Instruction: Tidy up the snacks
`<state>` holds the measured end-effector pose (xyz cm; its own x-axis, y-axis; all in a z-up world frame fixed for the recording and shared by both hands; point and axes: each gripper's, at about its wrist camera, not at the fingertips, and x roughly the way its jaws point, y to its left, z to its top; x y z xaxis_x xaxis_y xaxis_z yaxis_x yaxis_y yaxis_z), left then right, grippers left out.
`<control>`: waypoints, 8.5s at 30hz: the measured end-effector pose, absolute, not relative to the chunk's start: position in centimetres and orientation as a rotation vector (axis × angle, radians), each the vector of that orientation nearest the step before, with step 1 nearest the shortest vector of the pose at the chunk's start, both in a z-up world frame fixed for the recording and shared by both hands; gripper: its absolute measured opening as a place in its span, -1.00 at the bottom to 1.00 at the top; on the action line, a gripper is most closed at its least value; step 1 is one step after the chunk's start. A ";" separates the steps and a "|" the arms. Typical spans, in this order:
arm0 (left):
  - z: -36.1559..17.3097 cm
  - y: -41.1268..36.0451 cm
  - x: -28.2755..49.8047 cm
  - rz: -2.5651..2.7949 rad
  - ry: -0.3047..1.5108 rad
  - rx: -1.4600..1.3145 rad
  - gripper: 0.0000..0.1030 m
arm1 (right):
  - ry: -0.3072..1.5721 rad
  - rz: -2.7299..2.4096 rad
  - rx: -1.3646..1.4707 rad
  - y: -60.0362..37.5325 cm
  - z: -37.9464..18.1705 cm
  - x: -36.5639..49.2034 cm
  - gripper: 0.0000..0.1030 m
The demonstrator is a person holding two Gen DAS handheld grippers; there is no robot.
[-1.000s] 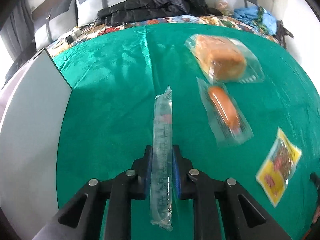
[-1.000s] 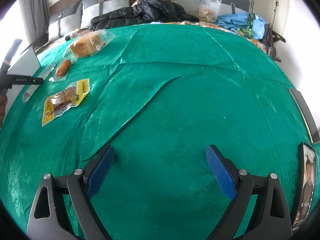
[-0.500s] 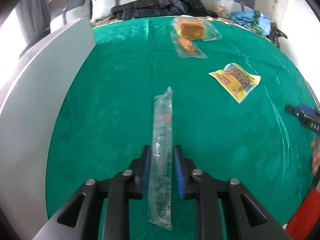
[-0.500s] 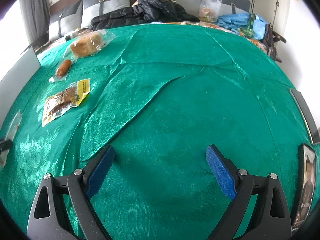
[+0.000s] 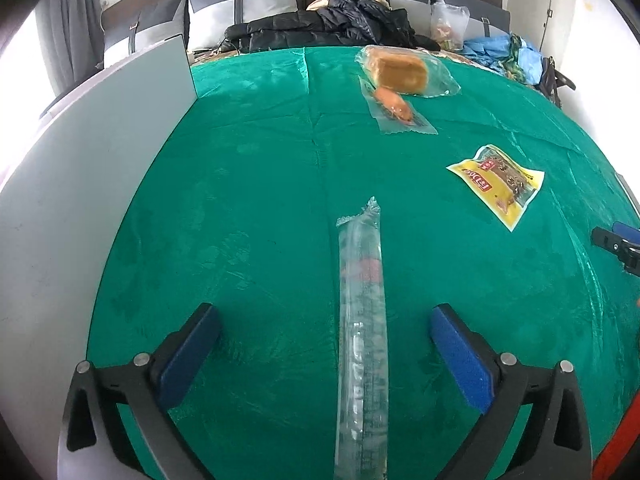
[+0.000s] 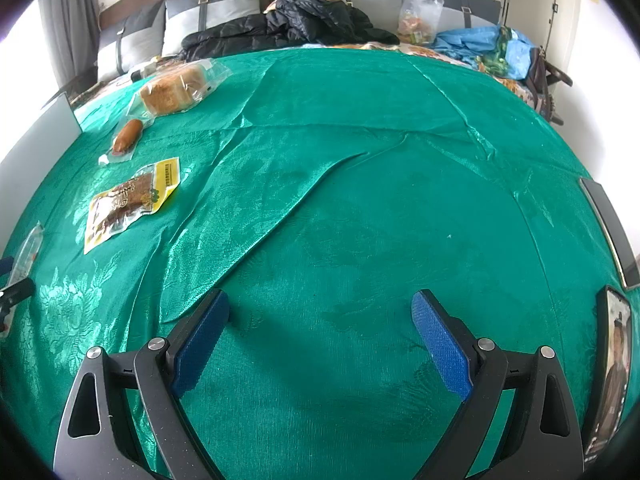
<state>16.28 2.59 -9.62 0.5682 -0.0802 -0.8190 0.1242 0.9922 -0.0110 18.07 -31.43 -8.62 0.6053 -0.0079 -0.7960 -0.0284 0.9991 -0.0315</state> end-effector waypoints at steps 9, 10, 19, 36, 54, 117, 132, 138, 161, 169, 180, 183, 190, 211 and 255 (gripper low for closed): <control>-9.7 2.5 16.2 -0.111 0.951 0.046 1.00 | 0.921 0.012 -0.042 -31.5 -8.6 18.1 0.84; -9.7 2.5 16.2 -0.111 0.951 0.046 1.00 | 0.921 0.012 -0.042 -31.5 -8.6 18.1 0.84; -9.7 2.6 16.2 -0.111 0.951 0.046 1.00 | 0.921 0.012 -0.042 -31.5 -8.6 18.1 0.84; -9.7 3.6 16.7 -0.087 0.967 0.033 1.00 | 0.920 0.014 -0.037 -31.5 -8.6 18.1 0.84; -9.7 4.1 16.5 -0.073 0.951 0.023 1.00 | 1.184 0.128 0.652 -22.5 -8.1 26.9 0.78; 2.3 13.1 9.9 -0.072 0.812 -0.242 0.84 | 0.906 -0.002 -0.104 -26.3 -9.7 18.9 0.39; -8.5 1.0 19.7 -0.110 0.999 -0.050 0.84 | 0.899 -0.084 -0.008 -30.7 -9.2 17.8 0.60; -9.3 0.7 19.3 -0.104 0.951 0.031 0.99 | 0.899 -0.084 -0.010 -30.8 -9.2 17.4 0.61; -9.5 0.6 19.4 -0.091 0.946 0.035 1.00 | 0.900 -0.091 -0.010 -31.0 -9.3 17.2 0.65; -9.6 0.6 19.4 -0.091 0.946 0.035 1.00 | 0.901 -0.092 -0.010 -31.0 -9.3 17.1 0.67; -9.4 0.2 20.9 -0.113 1.013 0.046 0.99 | 0.902 -0.092 -0.010 -31.0 -9.3 17.0 0.69; -8.1 -0.3 23.5 -0.137 1.026 0.008 0.99 | 0.902 -0.092 -0.010 -31.1 -9.2 17.0 0.69; -5.3 -4.0 32.5 -0.133 0.997 -0.045 0.84 | 0.905 -0.089 -0.009 -31.1 -9.4 16.9 0.71; -5.3 2.0 27.7 -0.119 1.001 -0.074 -1.00 | 0.914 -0.083 -0.012 -30.9 -9.5 16.7 0.76; -6.7 6.9 21.9 -0.324 1.098 -0.049 -0.36 | 0.916 -0.082 -0.012 -30.9 -9.4 16.6 0.77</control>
<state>21.88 6.95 -6.74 0.4129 -0.2817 -0.8661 0.2339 0.9519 -0.1981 16.64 -30.94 -9.35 0.6063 -0.0763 -0.7916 0.0659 0.9968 -0.0456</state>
